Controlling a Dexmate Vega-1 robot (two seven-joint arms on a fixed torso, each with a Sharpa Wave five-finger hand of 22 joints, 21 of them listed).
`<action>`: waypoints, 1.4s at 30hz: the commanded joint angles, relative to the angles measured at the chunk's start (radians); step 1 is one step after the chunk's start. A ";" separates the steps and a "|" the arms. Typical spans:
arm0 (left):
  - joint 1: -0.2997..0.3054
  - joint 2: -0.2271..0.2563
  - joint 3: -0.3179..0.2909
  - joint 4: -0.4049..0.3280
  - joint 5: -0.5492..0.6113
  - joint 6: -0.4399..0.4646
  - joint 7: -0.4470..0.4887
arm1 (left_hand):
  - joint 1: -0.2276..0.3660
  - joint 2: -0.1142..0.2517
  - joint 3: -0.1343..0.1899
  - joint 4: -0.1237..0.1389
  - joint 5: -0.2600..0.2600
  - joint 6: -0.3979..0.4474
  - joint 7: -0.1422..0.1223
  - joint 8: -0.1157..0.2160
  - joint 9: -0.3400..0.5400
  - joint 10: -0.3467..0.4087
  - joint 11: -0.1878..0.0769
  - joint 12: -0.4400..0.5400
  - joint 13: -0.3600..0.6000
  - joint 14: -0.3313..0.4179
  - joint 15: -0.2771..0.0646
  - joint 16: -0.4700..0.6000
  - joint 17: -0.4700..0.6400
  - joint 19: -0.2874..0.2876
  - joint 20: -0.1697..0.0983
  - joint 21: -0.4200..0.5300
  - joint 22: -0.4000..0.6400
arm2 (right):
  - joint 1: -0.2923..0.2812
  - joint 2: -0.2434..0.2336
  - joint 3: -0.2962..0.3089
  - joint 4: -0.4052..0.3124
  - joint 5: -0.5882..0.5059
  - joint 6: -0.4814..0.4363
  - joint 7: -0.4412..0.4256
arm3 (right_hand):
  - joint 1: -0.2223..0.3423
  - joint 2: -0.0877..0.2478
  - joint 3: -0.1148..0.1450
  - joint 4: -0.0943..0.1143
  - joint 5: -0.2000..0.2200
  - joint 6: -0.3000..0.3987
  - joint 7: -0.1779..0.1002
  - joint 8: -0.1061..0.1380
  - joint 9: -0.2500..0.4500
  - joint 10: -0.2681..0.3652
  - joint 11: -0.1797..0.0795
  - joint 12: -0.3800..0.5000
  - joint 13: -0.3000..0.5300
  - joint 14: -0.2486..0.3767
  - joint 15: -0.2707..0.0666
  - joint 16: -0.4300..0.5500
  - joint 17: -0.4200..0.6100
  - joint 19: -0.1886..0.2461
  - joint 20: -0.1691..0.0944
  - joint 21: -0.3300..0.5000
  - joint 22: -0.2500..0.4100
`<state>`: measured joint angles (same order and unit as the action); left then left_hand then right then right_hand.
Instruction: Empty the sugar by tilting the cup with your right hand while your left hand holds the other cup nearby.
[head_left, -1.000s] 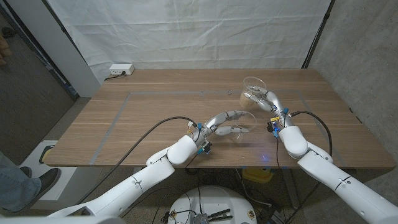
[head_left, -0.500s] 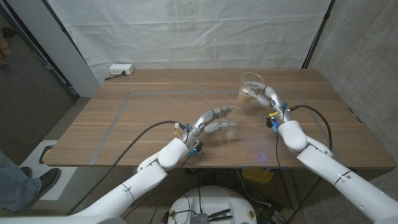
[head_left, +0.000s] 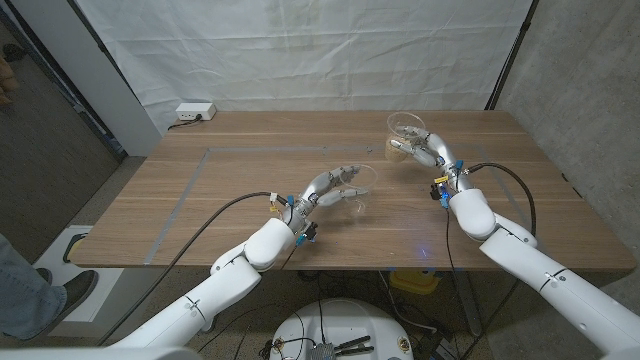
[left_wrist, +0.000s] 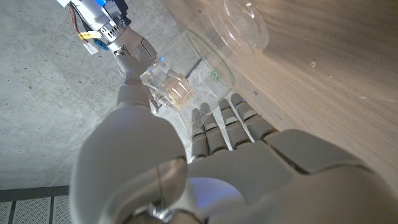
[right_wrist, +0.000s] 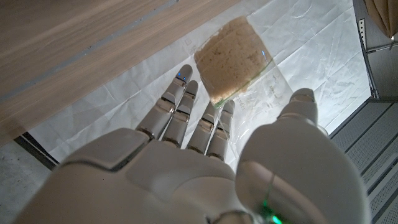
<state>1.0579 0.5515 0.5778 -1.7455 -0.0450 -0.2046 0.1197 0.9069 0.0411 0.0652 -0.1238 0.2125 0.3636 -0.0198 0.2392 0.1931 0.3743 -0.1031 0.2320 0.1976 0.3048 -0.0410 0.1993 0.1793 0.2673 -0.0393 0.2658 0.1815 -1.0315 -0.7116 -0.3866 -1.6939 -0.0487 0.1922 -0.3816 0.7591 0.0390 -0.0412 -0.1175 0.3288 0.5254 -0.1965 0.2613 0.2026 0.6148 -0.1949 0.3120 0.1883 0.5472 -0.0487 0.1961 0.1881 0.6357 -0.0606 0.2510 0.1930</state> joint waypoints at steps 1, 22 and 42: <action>-0.025 0.016 -0.011 -0.035 0.007 0.059 0.013 | -0.005 0.004 -0.002 0.006 -0.003 -0.006 -0.001 -0.007 0.005 -0.006 0.007 -0.008 0.005 -0.005 -0.038 -0.003 0.006 -0.010 0.002 -0.007 0.003 | 0.006 -0.027 0.011 -0.033 -0.040 -0.045 0.001 | 0.012 0.010 0.004 -0.001 -0.002 0.010 0.004 -0.001 0.002 0.011 0.009 0.000 0.002 0.007 -0.111 0.003 0.002 0.010 -0.026 0.001 0.002; -0.047 0.029 -0.016 -0.040 0.022 0.097 0.027 | -0.008 0.003 -0.008 0.011 -0.011 -0.017 -0.001 -0.016 0.005 -0.012 0.004 -0.015 0.006 -0.016 -0.033 -0.007 0.006 -0.037 -0.002 -0.023 0.004 | -0.025 -0.047 -0.001 -0.169 -0.197 -0.185 -0.058 | 0.016 0.013 0.004 -0.001 -0.009 0.014 0.008 -0.004 0.003 0.012 0.010 -0.003 0.002 0.009 -0.108 0.001 0.002 0.017 -0.021 0.001 0.002; -0.052 0.055 -0.032 -0.019 -0.004 0.050 -0.005 | -0.012 0.003 -0.011 0.016 -0.014 -0.017 -0.002 -0.019 0.005 -0.016 0.010 -0.018 0.006 -0.021 -0.031 -0.008 0.006 -0.051 -0.005 -0.032 0.004 | -0.041 -0.070 -0.053 -0.310 -0.453 -0.432 -0.064 | 0.017 0.015 0.003 0.000 -0.015 0.021 0.007 -0.005 0.003 0.021 0.010 -0.003 0.002 0.015 -0.114 0.002 0.002 0.021 -0.022 0.000 0.002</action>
<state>1.0063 0.5966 0.5542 -1.7775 -0.0379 -0.1304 0.1234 0.8915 0.0375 0.0539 -0.1130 0.1971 0.3443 -0.0213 0.2235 0.1931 0.3636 -0.0925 0.2163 0.2028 0.2890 -0.0392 0.1921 0.1840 0.2203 -0.0387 0.2396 0.1841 -1.0606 -0.7659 -0.4182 -1.9321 -0.3748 -0.1238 -0.4460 0.7727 0.0431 -0.0413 -0.1174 0.3172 0.5395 -0.1892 0.2584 0.2027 0.6254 -0.1841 0.3120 0.1886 0.5511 -0.0525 0.1962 0.1881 0.6479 -0.0590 0.2510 0.1930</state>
